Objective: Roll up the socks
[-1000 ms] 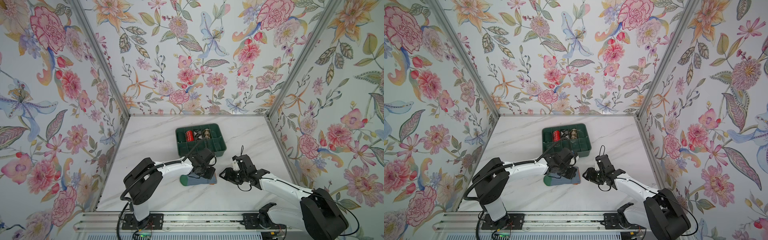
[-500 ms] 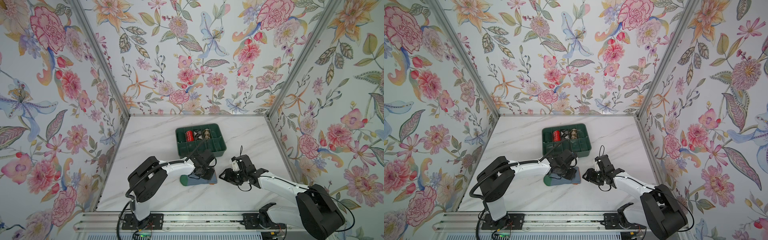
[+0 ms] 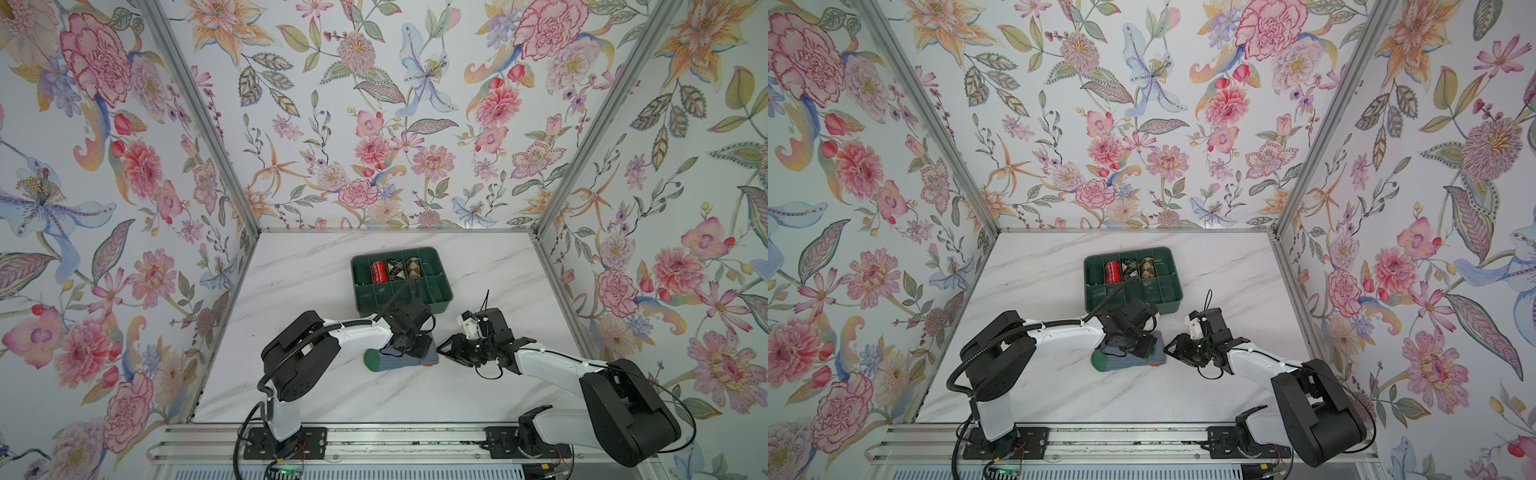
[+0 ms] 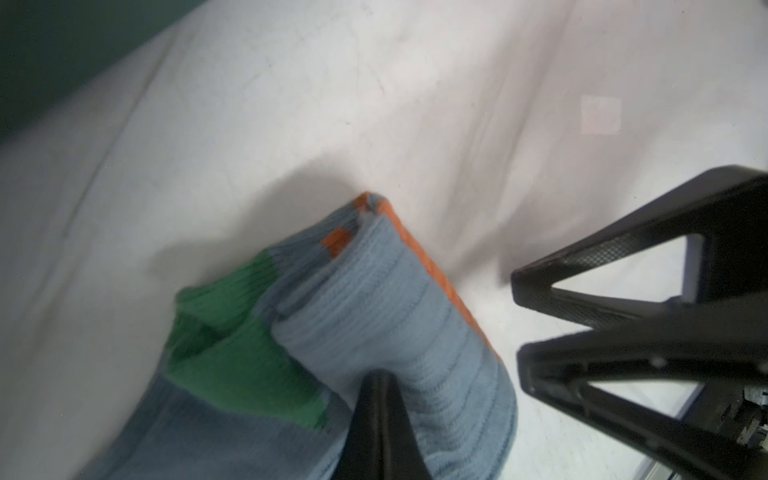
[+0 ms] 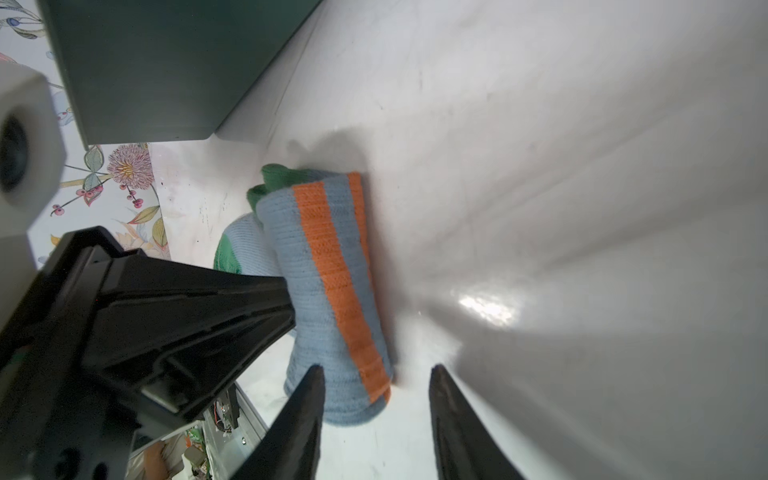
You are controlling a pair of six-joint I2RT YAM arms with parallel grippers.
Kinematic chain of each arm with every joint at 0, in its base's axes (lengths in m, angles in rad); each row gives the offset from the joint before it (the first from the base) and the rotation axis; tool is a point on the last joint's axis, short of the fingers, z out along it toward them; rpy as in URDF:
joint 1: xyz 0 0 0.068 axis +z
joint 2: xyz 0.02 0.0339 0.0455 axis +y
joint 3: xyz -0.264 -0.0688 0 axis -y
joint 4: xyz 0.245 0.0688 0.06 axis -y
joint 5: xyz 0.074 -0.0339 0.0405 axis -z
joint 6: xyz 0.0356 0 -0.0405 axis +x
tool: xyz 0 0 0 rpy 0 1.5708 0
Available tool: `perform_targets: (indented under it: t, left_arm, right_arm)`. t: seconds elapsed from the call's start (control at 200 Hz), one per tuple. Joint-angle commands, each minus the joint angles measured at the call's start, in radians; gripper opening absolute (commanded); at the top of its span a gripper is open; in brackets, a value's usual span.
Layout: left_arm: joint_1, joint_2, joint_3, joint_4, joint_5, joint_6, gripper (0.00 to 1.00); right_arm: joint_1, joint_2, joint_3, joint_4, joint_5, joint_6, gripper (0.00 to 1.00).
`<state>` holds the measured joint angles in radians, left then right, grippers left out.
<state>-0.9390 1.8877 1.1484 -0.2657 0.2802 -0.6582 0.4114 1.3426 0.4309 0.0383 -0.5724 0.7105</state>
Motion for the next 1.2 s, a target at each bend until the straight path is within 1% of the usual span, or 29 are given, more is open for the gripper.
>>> perform_targets:
  t: [0.0, 0.335, 0.646, 0.746, 0.936, 0.986, 1.041, 1.071, 1.096, 1.151, 1.171, 1.196]
  left_arm:
    - [-0.005, 0.052, -0.012, -0.055, -0.017, 0.009, 0.01]
    - [0.014, 0.039, -0.060, -0.018, 0.009, -0.008, 0.01]
    - [0.041, 0.013, -0.120, 0.045, 0.049, -0.031, 0.01]
    - [0.049, 0.003, -0.151, 0.082, 0.067, -0.048, 0.01]
    - [0.057, -0.003, -0.174, 0.091, 0.079, -0.047, 0.01]
    - [0.058, -0.005, -0.177, 0.092, 0.080, -0.047, 0.01]
    - [0.060, -0.007, -0.179, 0.092, 0.082, -0.043, 0.01]
    - [0.060, -0.007, -0.180, 0.090, 0.084, -0.043, 0.01]
    - [0.061, -0.006, -0.180, 0.091, 0.085, -0.042, 0.01]
    - [0.061, -0.007, -0.182, 0.091, 0.085, -0.039, 0.01]
    - [0.061, -0.009, -0.183, 0.091, 0.086, -0.038, 0.01]
    - [0.063, -0.010, -0.184, 0.092, 0.088, -0.038, 0.01]
  right_arm:
    - [-0.011, 0.030, -0.020, 0.070, -0.042, -0.008, 0.42]
    - [-0.021, 0.154, -0.034, 0.196, -0.095, 0.013, 0.36]
    - [-0.018, 0.245, -0.059, 0.280, -0.119, 0.022, 0.35]
    - [-0.019, 0.274, -0.080, 0.342, -0.130, 0.044, 0.35]
    - [-0.014, 0.313, -0.111, 0.471, -0.155, 0.106, 0.29]
    - [-0.010, 0.306, -0.112, 0.477, -0.151, 0.109, 0.26]
    - [-0.005, 0.294, -0.108, 0.472, -0.143, 0.108, 0.20]
    - [-0.001, 0.285, -0.107, 0.466, -0.136, 0.107, 0.17]
    - [0.001, 0.275, -0.106, 0.457, -0.128, 0.103, 0.11]
    - [0.008, 0.250, -0.101, 0.429, -0.099, 0.093, 0.02]
    - [0.011, 0.240, -0.099, 0.414, -0.089, 0.087, 0.00]
    - [0.015, 0.227, -0.092, 0.390, -0.073, 0.080, 0.00]
